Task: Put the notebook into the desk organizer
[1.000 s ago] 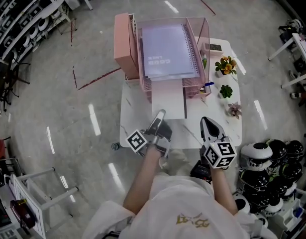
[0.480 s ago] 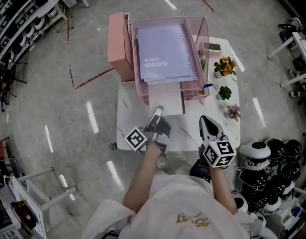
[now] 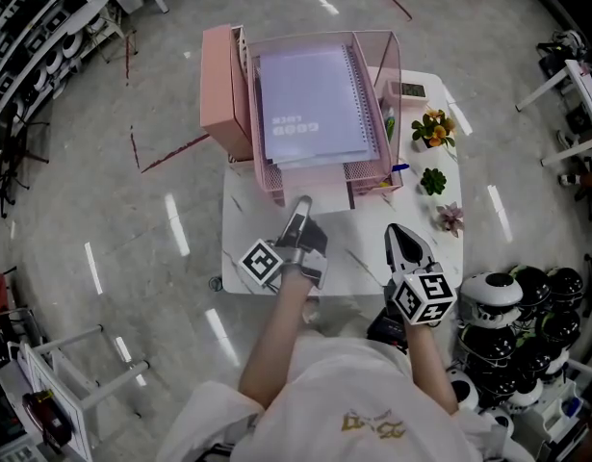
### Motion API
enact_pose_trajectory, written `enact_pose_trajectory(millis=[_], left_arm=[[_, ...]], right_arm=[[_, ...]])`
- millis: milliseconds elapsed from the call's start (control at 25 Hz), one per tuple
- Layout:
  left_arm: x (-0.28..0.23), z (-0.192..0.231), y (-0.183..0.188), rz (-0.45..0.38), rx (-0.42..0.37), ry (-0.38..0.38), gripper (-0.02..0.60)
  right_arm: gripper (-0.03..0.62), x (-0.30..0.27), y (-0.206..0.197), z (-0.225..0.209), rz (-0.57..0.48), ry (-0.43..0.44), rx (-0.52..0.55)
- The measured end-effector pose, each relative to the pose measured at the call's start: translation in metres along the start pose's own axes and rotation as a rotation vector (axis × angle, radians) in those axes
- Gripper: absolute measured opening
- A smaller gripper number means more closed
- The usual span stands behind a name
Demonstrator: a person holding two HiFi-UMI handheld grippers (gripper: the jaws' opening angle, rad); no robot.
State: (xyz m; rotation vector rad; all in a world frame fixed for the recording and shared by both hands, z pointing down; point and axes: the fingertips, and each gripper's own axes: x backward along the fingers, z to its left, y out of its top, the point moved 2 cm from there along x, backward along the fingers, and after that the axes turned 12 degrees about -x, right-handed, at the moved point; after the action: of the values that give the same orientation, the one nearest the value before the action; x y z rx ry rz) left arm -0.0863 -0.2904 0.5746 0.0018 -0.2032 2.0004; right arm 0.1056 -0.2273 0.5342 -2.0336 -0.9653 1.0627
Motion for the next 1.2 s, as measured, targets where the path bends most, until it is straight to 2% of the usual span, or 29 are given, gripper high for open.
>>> enact_pose_trajectory(millis=[520,760,920,1040,1200], left_arm=[[-0.01,0.006,0.008,0.007,-0.011,0.014,0.14],[0.003,-0.004,0.001,0.06,-0.068,-0.002,0.216],[0.02,-0.013,-0.002,0.05,-0.062,-0.005,0.213],[0.038,-0.008,-0.007,0.094,-0.154,0.053,0.191],[0.063,-0.013,-0.008,0.141,-0.366,0.143,0.082]], right_arm=[[0.009,-0.001,0.004,0.001,-0.012,0.003,0.002],[0.009,0.012,0.003,0.009,-0.03,0.004,0.001],[0.009,0.021,-0.002,0.019,-0.041,0.014,0.006],[0.009,0.027,-0.004,0.027,-0.047,0.022,0.012],[0.009,0.036,-0.007,0.039,-0.06,0.036,0.021]])
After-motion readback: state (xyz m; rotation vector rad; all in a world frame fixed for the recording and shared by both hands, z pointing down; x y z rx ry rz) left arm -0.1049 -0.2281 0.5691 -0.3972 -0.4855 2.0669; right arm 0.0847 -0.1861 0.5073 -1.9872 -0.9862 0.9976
